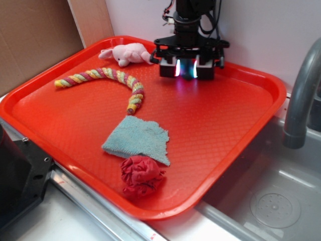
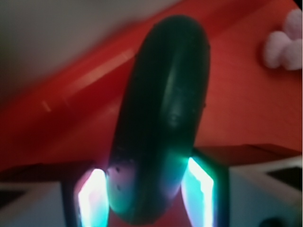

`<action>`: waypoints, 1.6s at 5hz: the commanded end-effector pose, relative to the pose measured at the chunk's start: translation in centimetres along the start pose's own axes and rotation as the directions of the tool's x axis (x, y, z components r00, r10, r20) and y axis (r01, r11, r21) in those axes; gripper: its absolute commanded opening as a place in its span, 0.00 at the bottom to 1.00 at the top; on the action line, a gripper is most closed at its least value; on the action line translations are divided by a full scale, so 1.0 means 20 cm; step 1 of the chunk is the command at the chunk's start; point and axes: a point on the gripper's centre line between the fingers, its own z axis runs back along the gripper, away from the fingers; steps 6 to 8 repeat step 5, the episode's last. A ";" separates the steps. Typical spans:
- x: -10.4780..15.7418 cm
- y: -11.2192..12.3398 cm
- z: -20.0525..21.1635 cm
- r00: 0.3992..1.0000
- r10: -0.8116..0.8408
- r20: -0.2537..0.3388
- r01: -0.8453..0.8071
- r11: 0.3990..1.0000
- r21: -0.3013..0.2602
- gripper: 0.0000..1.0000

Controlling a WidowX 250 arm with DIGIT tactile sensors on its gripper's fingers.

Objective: Grab the plastic pickle.

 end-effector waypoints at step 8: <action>-0.15 0.59 1.04 0.824 -0.563 0.071 0.564 0.799 -0.209 0.00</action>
